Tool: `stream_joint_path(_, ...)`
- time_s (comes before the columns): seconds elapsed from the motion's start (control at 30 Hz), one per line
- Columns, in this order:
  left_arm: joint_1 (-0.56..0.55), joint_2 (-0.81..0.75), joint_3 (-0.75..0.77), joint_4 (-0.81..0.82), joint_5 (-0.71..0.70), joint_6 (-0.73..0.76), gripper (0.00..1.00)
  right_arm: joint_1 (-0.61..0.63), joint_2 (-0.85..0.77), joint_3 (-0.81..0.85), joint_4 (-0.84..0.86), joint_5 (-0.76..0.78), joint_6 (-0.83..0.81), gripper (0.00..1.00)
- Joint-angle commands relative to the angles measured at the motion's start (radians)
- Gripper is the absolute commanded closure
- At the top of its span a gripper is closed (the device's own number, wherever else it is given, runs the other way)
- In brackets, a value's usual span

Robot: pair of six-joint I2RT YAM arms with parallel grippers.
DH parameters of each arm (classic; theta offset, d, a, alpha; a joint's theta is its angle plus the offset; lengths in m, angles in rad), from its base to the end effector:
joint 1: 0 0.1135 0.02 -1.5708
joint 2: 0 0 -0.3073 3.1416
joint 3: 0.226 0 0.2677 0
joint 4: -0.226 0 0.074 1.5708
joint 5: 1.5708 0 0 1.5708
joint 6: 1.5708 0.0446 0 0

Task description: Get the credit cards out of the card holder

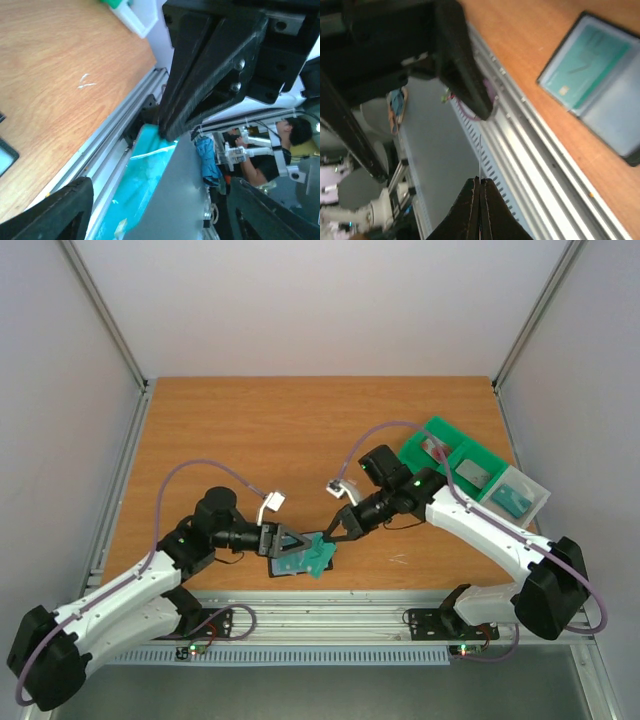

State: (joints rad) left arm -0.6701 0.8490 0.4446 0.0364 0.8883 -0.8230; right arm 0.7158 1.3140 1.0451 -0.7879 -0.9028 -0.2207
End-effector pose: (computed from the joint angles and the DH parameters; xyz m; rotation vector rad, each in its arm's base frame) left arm 0.1162 -0.1362 0.2599 0.5378 2.2054 -1.7593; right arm 0.1727 0.1966 0.3107 -1.4382 2.1251 1.3603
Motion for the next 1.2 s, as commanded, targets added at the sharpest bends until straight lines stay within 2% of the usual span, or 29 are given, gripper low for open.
stream_joint_path(0.0,-0.002,-0.028,0.08,-0.146,-0.123,0.063,0.12,-0.086,-0.058,-0.023,0.108,0.085,0.099,0.99)
stream_joint_path(0.03,-0.002,-0.03,0.1,-0.181,-0.145,0.075,0.04,-0.111,-0.064,-0.024,0.112,0.115,0.112,0.99)
stream_joint_path(0.07,-0.001,-0.031,0.118,-0.222,-0.171,0.096,0.01,-0.137,-0.071,-0.027,0.122,0.141,0.131,0.99)
stream_joint_path(0.2,-0.002,-0.029,0.166,-0.34,-0.28,0.148,0.01,-0.217,-0.126,-0.05,0.138,0.322,0.2,0.99)
stream_joint_path(0.33,-0.001,-0.03,0.195,-0.375,-0.285,0.184,0.01,-0.298,-0.179,-0.063,0.103,0.476,0.219,0.99)
stream_joint_path(0.57,-0.002,-0.024,0.245,-0.473,-0.306,0.268,0.01,-0.529,-0.191,-0.008,0.039,0.604,0.185,0.99)
stream_joint_path(0.77,-0.001,0.002,0.301,-0.589,-0.339,0.353,0.01,-0.611,-0.17,0.095,-0.077,0.87,0.125,0.99)
stream_joint_path(0.83,-0.001,0.004,0.305,-0.594,-0.339,0.355,0.01,-0.625,-0.151,0.125,-0.103,1.01,0.109,0.99)
stream_joint_path(0.97,0.0,0.005,0.297,-0.575,-0.295,0.35,0.01,-0.674,-0.123,0.164,-0.134,1.17,0.084,0.99)
stream_joint_path(1.07,0.001,0.012,0.288,-0.57,-0.268,0.343,0.01,-0.753,-0.115,0.169,-0.132,1.192,0.063,0.99)
stream_joint_path(1.17,0.001,0.024,0.285,-0.565,-0.264,0.336,0.01,-0.824,-0.109,0.162,-0.088,1.147,0.038,0.99)
